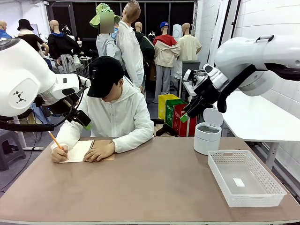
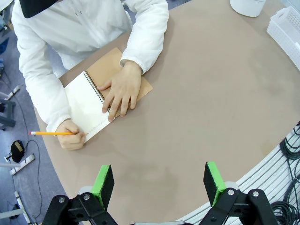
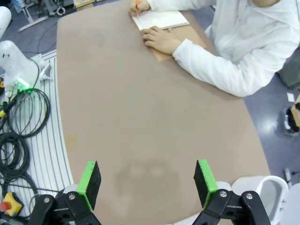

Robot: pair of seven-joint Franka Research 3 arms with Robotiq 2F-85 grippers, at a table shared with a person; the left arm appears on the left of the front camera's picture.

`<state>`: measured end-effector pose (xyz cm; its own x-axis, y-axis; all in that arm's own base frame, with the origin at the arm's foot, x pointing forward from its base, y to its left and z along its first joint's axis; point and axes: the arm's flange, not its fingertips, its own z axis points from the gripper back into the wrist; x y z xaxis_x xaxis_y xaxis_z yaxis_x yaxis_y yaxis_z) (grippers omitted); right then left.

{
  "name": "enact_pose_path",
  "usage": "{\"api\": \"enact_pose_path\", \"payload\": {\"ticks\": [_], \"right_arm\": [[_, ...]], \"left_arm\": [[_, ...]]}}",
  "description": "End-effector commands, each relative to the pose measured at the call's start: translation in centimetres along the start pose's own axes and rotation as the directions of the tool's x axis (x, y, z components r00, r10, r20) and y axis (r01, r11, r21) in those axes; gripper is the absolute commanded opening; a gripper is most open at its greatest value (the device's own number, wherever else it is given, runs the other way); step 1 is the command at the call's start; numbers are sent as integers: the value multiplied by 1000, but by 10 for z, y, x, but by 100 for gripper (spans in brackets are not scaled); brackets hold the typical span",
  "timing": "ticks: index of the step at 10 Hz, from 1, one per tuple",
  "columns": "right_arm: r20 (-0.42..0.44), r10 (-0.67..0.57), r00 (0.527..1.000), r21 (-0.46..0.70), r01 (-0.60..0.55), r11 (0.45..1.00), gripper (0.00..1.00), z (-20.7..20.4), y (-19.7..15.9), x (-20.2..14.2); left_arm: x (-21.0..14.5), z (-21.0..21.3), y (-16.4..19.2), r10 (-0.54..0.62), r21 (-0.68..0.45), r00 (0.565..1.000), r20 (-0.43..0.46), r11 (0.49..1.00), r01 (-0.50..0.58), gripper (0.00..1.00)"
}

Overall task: Sort the paper based on its condition.
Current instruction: If a person hands you a paper, place it in the Organizing basket , and if it's crumpled, put it in the Trash can.

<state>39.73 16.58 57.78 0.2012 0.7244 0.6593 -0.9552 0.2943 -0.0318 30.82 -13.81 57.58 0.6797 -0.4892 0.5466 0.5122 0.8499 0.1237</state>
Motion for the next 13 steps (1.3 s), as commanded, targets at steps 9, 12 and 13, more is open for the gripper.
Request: {"api": "enact_pose_path", "payload": {"ticks": [9, 12, 13], "right_arm": [[13, 2, 1000, -34, -2, 999, 100, 5, 2, -1], [13, 2, 1000, -34, -2, 999, 100, 5, 2, -1], [13, 2, 1000, -34, -2, 999, 100, 5, 2, -1]], "left_arm": [[-1, 0, 1, 1, -1, 1000, 0, 1000, -1, 100], [-1, 0, 1, 1, -1, 1000, 0, 1000, -1, 100], [-1, 0, 1, 1, -1, 1000, 0, 1000, -1, 100]]}}
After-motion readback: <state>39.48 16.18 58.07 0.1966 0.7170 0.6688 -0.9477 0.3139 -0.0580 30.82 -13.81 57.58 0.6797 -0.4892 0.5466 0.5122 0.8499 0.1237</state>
